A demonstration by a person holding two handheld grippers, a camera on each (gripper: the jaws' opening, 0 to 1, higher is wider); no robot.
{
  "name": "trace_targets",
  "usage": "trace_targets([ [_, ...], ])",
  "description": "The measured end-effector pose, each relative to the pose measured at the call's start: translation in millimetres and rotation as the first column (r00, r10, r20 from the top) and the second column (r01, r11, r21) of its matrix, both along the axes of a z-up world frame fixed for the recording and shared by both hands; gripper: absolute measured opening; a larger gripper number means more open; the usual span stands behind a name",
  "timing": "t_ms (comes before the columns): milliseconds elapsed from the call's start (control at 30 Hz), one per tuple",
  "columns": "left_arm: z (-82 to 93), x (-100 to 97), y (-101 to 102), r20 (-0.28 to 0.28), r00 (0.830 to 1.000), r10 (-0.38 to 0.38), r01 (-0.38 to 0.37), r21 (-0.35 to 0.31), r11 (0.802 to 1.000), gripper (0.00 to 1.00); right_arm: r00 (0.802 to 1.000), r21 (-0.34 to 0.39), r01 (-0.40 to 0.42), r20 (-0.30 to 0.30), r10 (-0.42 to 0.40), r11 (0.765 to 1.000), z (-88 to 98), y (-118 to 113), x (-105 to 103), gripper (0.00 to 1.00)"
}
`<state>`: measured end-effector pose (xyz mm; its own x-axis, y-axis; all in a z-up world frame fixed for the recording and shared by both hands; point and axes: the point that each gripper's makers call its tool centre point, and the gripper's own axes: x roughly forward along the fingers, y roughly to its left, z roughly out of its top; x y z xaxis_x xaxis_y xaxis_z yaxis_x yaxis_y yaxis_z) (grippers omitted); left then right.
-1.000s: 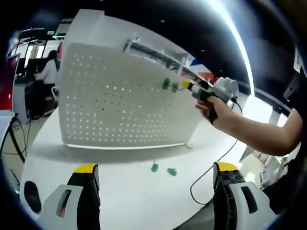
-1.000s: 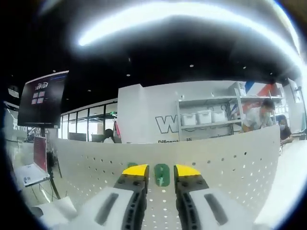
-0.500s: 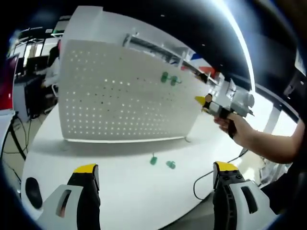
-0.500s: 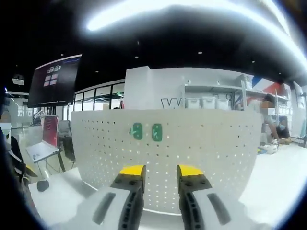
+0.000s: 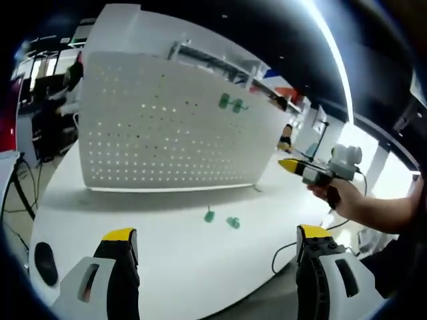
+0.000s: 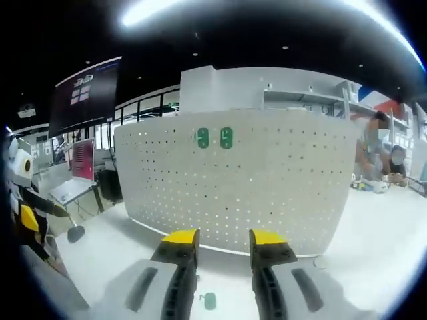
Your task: Insert the hook assembly into the mounting plate slot until the hook locks in place.
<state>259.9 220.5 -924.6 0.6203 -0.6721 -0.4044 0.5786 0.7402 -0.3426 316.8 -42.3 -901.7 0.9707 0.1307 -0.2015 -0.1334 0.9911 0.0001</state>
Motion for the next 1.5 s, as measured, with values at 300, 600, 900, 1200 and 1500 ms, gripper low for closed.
trace_targets([
  [300, -1.9, -8.8, -8.9, -0.013, 1.000, -0.012, 0.012, -0.019, 1.000, 1.00, 0.996, 0.024, -0.059, -0.059, 0.060, 0.998, -22.4, 25.4, -31.4, 0.28],
  [600, -3.3, -17.6, -16.6, -0.026, 0.999, -0.030, 0.029, -0.037, 0.999, 1.00, 0.988, 0.035, -0.111, -0.104, 0.114, 0.993, -38.9, 46.1, -59.5, 0.28],
  [900, -8.7, -22.9, -9.2, -0.028, 0.999, -0.018, 0.018, -0.011, 1.000, 1.00, 0.978, 0.058, -0.133, -0.151, 0.141, 0.989, -56.0, 56.9, -80.7, 0.30],
  [1200, -16.1, -24.1, -5.5, -0.051, 0.999, -0.018, 0.018, 0.006, 1.000, 1.00, 0.955, 0.094, -0.170, -0.229, 0.187, 0.981, -77.1, 68.1, -96.4, 0.29],
  [1500, -32.8, -28.4, -3.8, -0.088, 0.995, -0.037, 0.043, 0.066, 0.997, 1.00, 0.921, 0.099, -0.227, -0.301, 0.247, 0.969, -92.9, 73.4, -100.9, 0.29],
])
